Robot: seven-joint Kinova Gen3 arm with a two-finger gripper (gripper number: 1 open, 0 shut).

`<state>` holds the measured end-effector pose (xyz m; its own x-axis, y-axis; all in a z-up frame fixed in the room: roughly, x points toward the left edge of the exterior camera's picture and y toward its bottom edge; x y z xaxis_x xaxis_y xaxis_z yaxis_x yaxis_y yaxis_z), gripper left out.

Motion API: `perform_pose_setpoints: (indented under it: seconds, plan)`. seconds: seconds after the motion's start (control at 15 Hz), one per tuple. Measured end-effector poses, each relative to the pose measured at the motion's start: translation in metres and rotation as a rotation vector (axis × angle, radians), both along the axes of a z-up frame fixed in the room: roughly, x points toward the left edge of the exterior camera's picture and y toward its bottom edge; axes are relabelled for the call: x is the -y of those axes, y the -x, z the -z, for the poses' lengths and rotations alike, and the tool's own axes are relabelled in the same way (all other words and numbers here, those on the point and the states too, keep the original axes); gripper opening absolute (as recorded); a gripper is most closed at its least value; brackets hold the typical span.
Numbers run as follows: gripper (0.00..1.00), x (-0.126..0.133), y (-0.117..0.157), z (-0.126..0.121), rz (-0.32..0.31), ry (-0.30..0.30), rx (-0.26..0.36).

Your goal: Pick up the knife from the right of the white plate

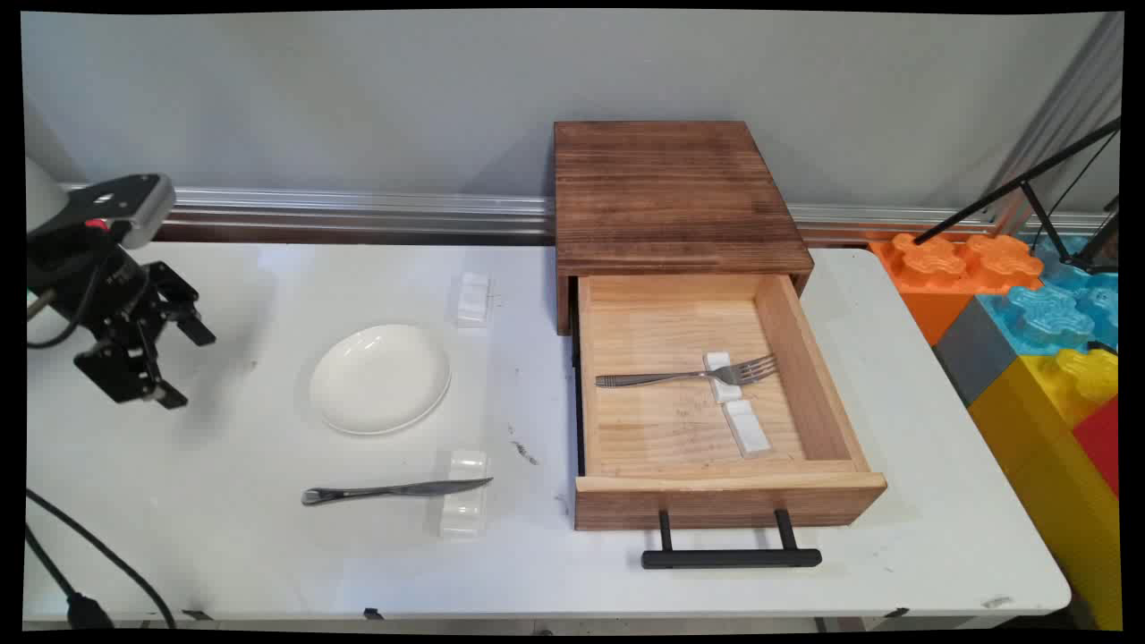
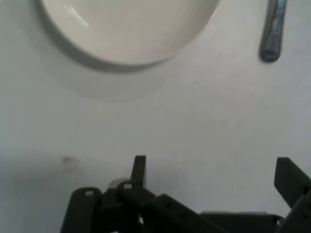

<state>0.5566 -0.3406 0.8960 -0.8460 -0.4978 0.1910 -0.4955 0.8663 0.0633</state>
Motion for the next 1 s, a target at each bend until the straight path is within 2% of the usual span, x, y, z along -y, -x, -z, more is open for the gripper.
perform_pose_setpoints:
  seconds: [0.6,1.0]
  plan:
    - [1.0,-0.022,0.055,0.014,-0.028,-0.004,-0.098]
    - [1.0,-0.026,0.086,0.032,-0.033,-0.001,-0.13]
